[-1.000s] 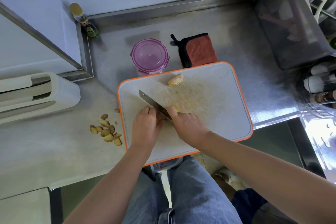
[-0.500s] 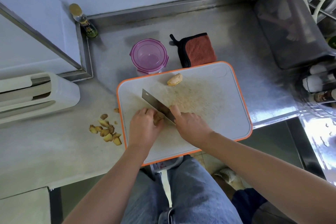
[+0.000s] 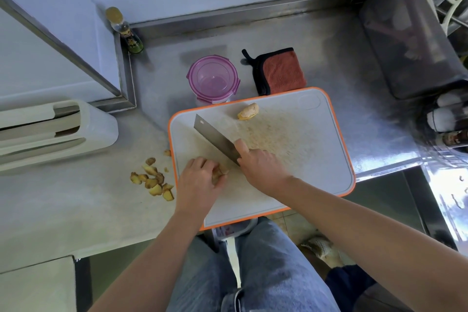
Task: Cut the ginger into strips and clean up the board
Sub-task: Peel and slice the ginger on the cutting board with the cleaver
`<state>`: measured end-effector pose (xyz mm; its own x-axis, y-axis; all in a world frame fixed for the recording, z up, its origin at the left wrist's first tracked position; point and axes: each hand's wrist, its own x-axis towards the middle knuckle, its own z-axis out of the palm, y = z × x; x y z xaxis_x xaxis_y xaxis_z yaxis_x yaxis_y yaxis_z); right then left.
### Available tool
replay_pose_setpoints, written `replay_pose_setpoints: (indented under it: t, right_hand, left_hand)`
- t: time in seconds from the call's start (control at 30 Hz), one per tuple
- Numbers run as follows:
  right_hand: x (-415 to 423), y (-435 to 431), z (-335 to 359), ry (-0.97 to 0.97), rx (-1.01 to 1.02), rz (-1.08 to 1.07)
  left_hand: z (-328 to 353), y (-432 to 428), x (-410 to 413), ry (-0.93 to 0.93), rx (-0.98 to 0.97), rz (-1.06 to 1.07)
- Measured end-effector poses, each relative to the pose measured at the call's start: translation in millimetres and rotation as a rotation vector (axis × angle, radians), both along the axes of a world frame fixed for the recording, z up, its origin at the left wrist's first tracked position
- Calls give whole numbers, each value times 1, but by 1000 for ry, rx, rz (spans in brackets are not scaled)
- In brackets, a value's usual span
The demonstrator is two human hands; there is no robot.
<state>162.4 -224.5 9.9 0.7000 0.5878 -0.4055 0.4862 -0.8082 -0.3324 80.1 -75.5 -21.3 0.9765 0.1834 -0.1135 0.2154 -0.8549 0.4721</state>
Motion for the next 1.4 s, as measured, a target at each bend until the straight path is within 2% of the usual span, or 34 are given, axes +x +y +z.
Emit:
replay_pose_setpoints:
  t: [0.3, 0.67, 1.4]
  right_hand:
    - [2, -10, 18, -64, 138, -56]
    - [-16, -16, 24, -54, 6, 64]
    - [-31, -14, 27, -66, -169, 72]
  left_hand:
    - [8, -13, 7, -27, -104, 91]
    - [5, -14, -4, -52, -137, 125]
    - [-1, -13, 9, -3, -162, 111]
